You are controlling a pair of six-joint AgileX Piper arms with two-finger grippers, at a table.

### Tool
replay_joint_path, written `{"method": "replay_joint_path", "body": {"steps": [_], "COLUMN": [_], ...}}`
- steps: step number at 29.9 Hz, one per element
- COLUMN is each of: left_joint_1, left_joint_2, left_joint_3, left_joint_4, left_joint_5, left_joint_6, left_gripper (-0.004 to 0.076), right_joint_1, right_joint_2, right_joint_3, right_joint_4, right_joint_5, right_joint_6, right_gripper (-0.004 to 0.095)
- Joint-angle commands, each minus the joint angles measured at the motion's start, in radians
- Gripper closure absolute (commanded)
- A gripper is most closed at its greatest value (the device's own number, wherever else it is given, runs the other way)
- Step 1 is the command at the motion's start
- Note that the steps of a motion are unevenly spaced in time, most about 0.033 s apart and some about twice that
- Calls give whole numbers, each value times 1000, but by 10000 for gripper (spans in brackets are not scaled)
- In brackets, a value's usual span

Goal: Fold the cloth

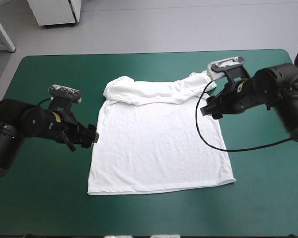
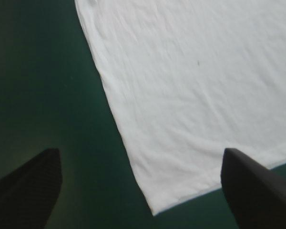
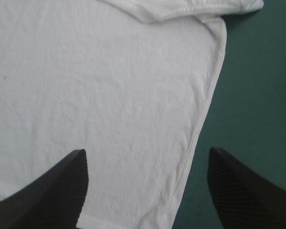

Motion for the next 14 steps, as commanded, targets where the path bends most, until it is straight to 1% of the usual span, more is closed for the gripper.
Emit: {"method": "replay_joint_path", "body": {"steps": [1, 8, 10, 12, 14], "left_joint_1": [-27, -29, -29, -29, -29], "left_joint_2": [-23, -23, -23, -23, -23], "left_joint_3": [94, 314, 361, 393, 417], "left_joint_4": [-8, -2, 7, -2, -25], "left_joint_5": [41, 37, 18, -35, -65], "left_joint_6": [-36, -94, -99, -103, -103], "left_gripper": [71, 71, 71, 71, 83], "right_joint_1": [19, 19, 19, 19, 19], "right_joint_2": [-80, -161, -169, -169, -169], "right_joint_3": [65, 246, 291, 324, 343], "right_joint_4": [-35, -35, -38, -42, -42], "right_joint_5": [0, 0, 0, 0, 0], "right_joint_6": [40, 40, 36, 36, 36], "right_gripper": [250, 250, 250, 250, 250]}}
